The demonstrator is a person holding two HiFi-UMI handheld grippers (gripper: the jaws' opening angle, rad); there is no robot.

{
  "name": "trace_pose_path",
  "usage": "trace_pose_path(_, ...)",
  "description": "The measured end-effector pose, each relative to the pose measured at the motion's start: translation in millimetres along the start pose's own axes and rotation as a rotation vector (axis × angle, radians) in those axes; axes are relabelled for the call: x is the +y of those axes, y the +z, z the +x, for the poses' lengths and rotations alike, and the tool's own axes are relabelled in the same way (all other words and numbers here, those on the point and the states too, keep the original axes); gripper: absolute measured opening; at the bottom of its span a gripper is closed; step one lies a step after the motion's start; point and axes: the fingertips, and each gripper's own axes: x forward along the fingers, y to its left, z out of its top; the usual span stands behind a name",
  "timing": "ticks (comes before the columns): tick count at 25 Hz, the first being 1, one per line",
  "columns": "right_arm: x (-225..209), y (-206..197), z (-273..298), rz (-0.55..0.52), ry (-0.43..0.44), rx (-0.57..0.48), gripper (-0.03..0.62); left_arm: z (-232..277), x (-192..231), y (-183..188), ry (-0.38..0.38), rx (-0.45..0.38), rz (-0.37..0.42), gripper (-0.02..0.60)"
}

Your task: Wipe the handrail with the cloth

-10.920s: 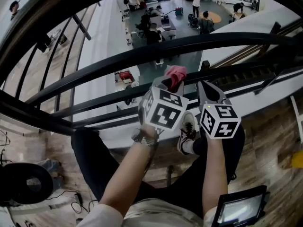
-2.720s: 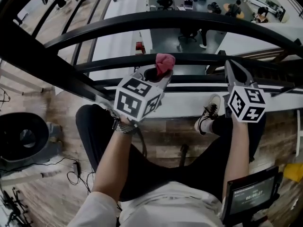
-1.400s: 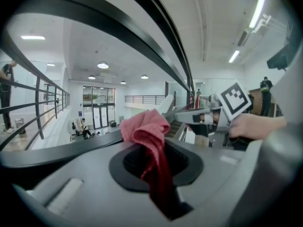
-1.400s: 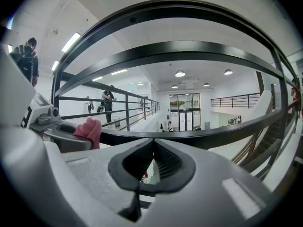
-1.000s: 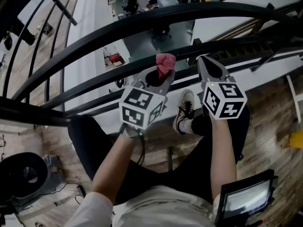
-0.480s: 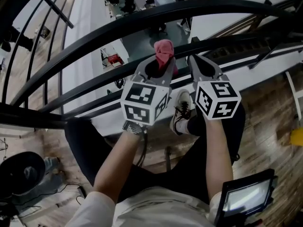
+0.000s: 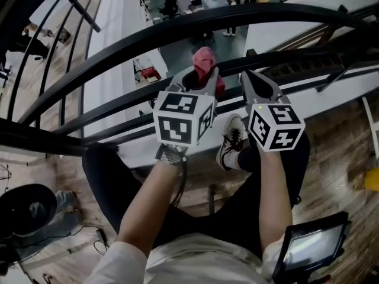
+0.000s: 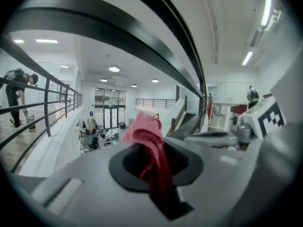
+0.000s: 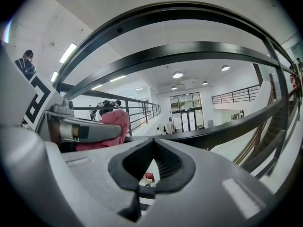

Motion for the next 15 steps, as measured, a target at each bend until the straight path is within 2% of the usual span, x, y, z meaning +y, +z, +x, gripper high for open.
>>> trace_pose_path(4, 2, 0, 1, -0.005, 0.005, 0.005, 0.002, -12, 8, -5, 0.021, 0.007, 0.017, 0.067)
trace_pose_path(9, 8, 2, 2, -0.017, 0.012, 0.005, 0.002, -26, 17, -10, 0.051, 0.048, 0.11, 0.067)
trace_pose_path(15, 12, 3, 3, -0.03, 0.022, 0.007, 0.002, -35, 26, -13, 0.036, 0.079, 0.074, 0.067)
